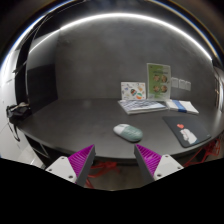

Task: Arrange mouse

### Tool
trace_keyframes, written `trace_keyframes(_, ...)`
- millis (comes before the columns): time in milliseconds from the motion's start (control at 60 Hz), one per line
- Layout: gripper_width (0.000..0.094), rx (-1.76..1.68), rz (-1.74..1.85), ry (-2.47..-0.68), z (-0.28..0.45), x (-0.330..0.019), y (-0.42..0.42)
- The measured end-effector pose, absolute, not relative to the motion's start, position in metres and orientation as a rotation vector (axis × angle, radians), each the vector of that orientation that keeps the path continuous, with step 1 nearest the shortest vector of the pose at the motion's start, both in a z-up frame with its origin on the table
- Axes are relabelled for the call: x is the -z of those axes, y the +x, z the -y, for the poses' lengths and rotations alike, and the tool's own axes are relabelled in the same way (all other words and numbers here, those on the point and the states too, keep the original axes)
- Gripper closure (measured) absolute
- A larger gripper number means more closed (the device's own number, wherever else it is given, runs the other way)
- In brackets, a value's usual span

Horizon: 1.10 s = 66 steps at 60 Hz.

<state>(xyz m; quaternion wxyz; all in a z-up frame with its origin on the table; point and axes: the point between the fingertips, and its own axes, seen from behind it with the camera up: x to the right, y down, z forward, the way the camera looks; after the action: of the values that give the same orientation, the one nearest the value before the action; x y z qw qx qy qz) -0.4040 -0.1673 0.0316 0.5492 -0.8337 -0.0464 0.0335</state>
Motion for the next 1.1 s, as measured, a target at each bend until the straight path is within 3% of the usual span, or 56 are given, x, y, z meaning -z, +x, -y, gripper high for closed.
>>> trace_keyframes(200, 0.0117, 0.025, 0.175, -1.967, 0.096, -0.012, -0.325)
trace_keyframes(333, 0.0108, -0.071, 0.261, -2.005, 0.077, 0.009, -0.338)
trace_keyframes(517, 0.0134, -0.152, 0.287, -2.035, 0.045, 0.011, -0.35)
trace_keyframes(683, 0.0102, -0.158, 0.244, -2.05, 0.005, 0.011, -0.346)
trace_keyframes(717, 0.017, -0.158, 0.247, -2.053, 0.001, 0.011, -0.347)
trace_keyframes(750, 0.0151, -0.164, 0.236, -2.055, -0.001, 0.012, -0.349)
trace_keyframes(800, 0.0393, -0.151, 0.201, -2.049, -0.004, 0.011, -0.345)
trace_keyframes(1033, 0.0528, -0.119, 0.138, -2.091, 0.002, 0.008, -0.352)
trace_keyframes(1100, 0.0533, -0.174, 0.116, -2.091, 0.007, -0.008, -0.369)
